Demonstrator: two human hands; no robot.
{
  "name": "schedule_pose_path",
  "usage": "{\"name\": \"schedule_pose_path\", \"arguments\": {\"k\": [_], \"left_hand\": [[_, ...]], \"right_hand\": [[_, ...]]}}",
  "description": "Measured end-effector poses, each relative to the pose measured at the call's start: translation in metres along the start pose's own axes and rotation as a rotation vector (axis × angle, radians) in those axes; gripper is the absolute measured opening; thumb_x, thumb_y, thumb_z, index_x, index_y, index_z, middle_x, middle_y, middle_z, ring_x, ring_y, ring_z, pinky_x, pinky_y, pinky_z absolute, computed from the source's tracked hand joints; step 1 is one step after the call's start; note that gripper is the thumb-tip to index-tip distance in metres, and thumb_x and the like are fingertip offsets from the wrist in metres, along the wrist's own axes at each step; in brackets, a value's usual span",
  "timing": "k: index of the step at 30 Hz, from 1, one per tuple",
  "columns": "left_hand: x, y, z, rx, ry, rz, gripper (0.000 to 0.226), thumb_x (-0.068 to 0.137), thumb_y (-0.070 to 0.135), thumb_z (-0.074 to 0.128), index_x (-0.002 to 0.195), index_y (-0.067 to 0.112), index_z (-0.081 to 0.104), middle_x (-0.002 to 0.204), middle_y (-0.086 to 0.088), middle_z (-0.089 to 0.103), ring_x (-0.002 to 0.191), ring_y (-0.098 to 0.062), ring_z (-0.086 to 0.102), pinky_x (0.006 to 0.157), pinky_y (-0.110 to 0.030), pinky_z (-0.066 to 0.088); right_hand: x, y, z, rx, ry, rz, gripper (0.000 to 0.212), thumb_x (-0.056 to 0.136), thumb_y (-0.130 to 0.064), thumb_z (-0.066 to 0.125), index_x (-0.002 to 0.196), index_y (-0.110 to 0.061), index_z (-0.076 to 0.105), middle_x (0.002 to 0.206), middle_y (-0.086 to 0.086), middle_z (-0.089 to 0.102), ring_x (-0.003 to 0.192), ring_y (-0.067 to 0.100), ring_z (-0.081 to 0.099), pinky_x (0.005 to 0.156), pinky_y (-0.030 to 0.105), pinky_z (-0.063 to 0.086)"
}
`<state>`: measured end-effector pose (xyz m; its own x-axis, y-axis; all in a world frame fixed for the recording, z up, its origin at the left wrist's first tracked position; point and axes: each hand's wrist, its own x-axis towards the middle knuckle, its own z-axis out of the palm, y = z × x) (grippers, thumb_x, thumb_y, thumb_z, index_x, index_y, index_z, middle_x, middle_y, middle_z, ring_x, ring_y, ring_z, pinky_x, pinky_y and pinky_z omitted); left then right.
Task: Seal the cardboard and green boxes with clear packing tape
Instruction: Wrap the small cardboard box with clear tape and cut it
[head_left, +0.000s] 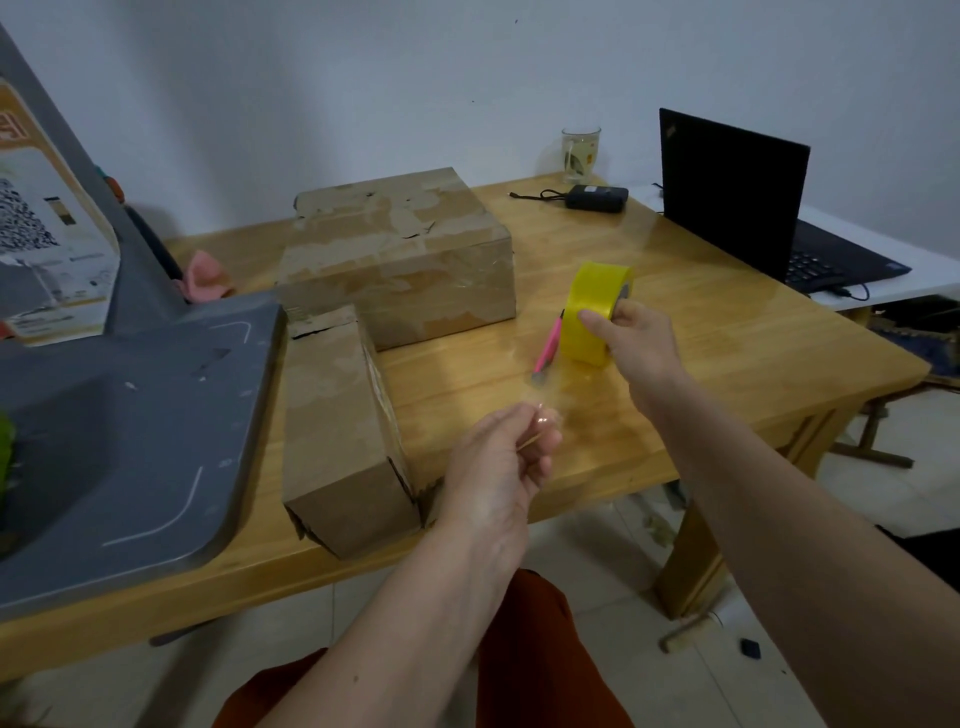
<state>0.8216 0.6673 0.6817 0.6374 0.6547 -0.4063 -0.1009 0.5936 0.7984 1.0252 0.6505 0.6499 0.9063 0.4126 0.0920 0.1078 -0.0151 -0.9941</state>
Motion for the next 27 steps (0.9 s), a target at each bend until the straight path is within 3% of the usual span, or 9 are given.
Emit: {"name": "schedule_pose_path", "arguments": {"k": [5,7,9,12,14,16,19,22,27], "left_hand": [[0.003,0.017,0.002,0.186,-0.034,0.245,0.015,0.095,0.018,0.060,0.085,0.015,0.071,0.075,0.004,0.070,0.068,-0.007,0.062,0.058,-0.018,0.046],[0.006,0.019,0.001,0.353,-0.040,0.314,0.016,0.095,0.019,0.060,0.083,0.016,0.070,0.073,0.008,0.069,0.069,-0.004,0.061,0.060,-0.017,0.047],[0.008,0.016,-0.001,0.523,-0.047,0.356,0.016,0.095,0.021,0.060,0.083,0.017,0.070,0.076,0.007,0.070,0.071,-0.002,0.061,0.063,-0.016,0.048],[0.013,0.006,-0.008,0.728,-0.033,0.410,0.012,0.094,0.025,0.062,0.086,0.020,0.069,0.086,0.000,0.071,0.079,-0.008,0.062,0.069,-0.020,0.048],[0.017,0.000,-0.012,0.843,-0.026,0.429,0.011,0.093,0.028,0.063,0.086,0.022,0.069,0.085,0.003,0.070,0.083,-0.011,0.064,0.073,-0.024,0.051],[0.018,-0.005,-0.014,0.919,-0.032,0.428,0.011,0.092,0.028,0.064,0.083,0.024,0.069,0.081,0.007,0.068,0.081,-0.010,0.063,0.073,-0.026,0.052],[0.021,-0.007,-0.016,0.983,-0.032,0.418,0.011,0.090,0.030,0.066,0.079,0.028,0.067,0.080,0.010,0.066,0.080,-0.011,0.062,0.075,-0.032,0.053],[0.024,-0.004,-0.019,1.016,-0.010,0.403,0.008,0.090,0.031,0.065,0.084,0.027,0.066,0.085,0.011,0.065,0.084,-0.009,0.060,0.078,-0.031,0.052],[0.030,0.005,-0.017,1.032,-0.045,0.269,0.022,0.090,0.037,0.064,0.106,0.021,0.065,0.102,0.004,0.066,0.097,-0.014,0.063,0.088,-0.034,0.053]], "right_hand": [[0.002,-0.001,-0.004,0.841,-0.085,0.291,0.029,0.102,-0.023,0.046,0.115,0.002,0.055,0.106,0.013,0.064,0.097,0.022,0.063,0.094,0.037,0.049],[-0.001,0.005,-0.006,1.005,-0.104,0.371,0.034,0.104,-0.027,0.038,0.113,0.002,0.053,0.111,0.016,0.063,0.100,0.025,0.061,0.098,0.039,0.046],[-0.004,0.011,-0.009,1.060,-0.064,0.411,0.039,0.105,-0.027,0.034,0.127,0.002,0.049,0.126,0.019,0.057,0.104,0.027,0.060,0.089,0.038,0.048],[-0.007,0.011,-0.010,0.756,0.050,0.391,0.048,0.103,-0.028,0.043,0.142,0.000,0.038,0.141,0.019,0.049,0.120,0.030,0.055,0.091,0.038,0.050],[-0.011,0.006,-0.009,0.265,0.172,0.321,0.070,0.096,-0.030,0.059,0.150,-0.005,0.023,0.152,0.016,0.033,0.135,0.032,0.040,0.103,0.041,0.041],[-0.016,0.003,-0.007,-0.328,0.281,0.087,0.080,0.092,-0.027,0.065,0.153,-0.013,0.015,0.158,0.012,0.019,0.144,0.030,0.020,0.115,0.040,0.024],[-0.019,0.004,-0.001,-0.862,0.110,-0.314,0.052,0.093,-0.033,0.060,0.140,-0.019,0.045,0.154,0.007,0.031,0.144,0.025,0.022,0.118,0.039,0.013],[-0.017,0.013,0.001,-0.985,-0.069,-0.348,0.035,0.095,-0.028,0.057,0.130,-0.026,0.057,0.138,-0.002,0.054,0.134,0.019,0.040,0.119,0.040,0.005],[-0.003,0.006,0.011,-0.960,-0.015,-0.219,0.036,0.099,-0.022,0.049,0.134,-0.027,0.056,0.135,0.002,0.058,0.132,0.022,0.043,0.120,0.036,0.002]]}}
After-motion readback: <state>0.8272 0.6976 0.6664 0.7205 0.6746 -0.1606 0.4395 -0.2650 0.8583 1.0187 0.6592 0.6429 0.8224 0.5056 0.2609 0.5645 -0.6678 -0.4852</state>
